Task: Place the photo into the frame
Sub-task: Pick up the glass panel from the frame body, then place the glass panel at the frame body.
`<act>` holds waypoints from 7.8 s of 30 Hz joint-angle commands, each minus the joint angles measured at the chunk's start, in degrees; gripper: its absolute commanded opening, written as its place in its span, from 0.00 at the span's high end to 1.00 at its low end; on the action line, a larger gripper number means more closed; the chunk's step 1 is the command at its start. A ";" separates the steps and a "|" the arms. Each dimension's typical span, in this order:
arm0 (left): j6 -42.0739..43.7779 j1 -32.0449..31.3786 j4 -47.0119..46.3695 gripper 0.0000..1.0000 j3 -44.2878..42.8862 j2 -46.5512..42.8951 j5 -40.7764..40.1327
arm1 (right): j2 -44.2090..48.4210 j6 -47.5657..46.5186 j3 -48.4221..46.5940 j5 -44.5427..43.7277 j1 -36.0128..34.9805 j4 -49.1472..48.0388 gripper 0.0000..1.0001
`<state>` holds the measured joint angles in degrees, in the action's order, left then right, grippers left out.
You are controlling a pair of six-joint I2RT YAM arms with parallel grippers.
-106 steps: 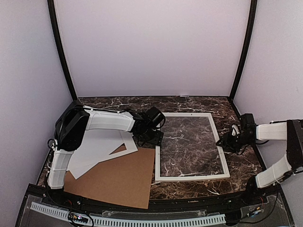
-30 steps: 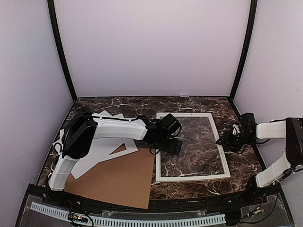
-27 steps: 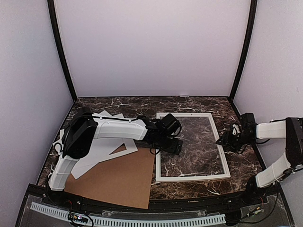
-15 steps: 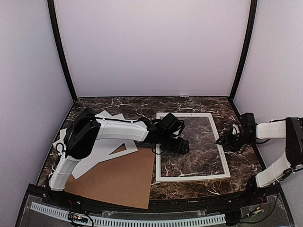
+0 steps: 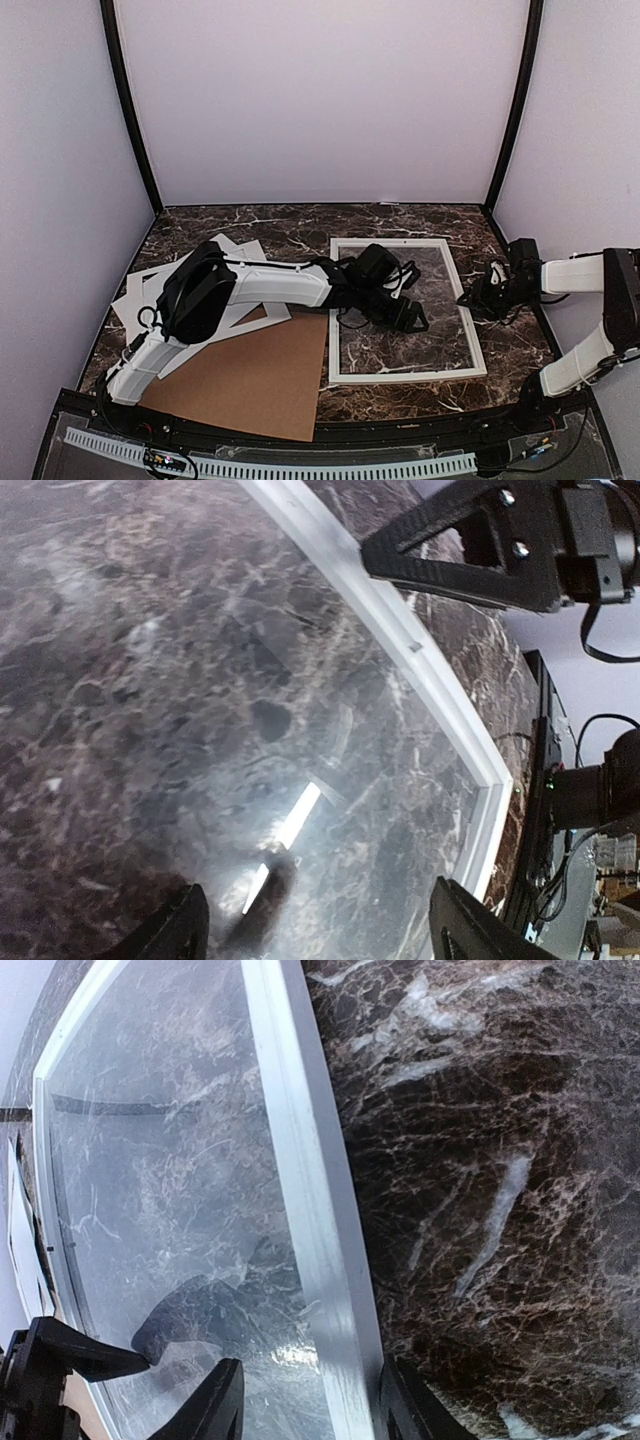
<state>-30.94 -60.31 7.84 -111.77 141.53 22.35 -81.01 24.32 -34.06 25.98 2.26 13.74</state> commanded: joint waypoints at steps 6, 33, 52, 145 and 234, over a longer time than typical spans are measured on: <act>4.61 -1.46 0.30 0.22 -4.44 2.15 9.93 | 1.24 -1.29 -0.76 -3.57 0.27 1.99 0.73; 6.05 0.46 17.90 0.11 2.60 -10.11 -26.29 | 4.79 -2.67 -2.41 -2.76 2.92 2.18 0.66; -1.13 0.46 16.55 0.08 10.25 -10.44 -24.09 | -2.90 -3.02 -1.97 1.10 0.77 -2.29 0.46; -3.27 3.76 11.51 0.14 14.24 -9.75 -12.93 | 3.68 -2.69 -2.78 15.98 5.38 0.73 0.88; 2.71 25.16 11.90 0.05 32.60 -42.26 -28.28 | 5.84 18.71 -15.08 13.42 -14.79 -5.22 1.00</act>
<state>-29.06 -35.14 19.27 -80.20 101.93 -5.23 -73.45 47.29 -52.84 44.14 -13.19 7.03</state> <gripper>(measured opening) 0.949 0.005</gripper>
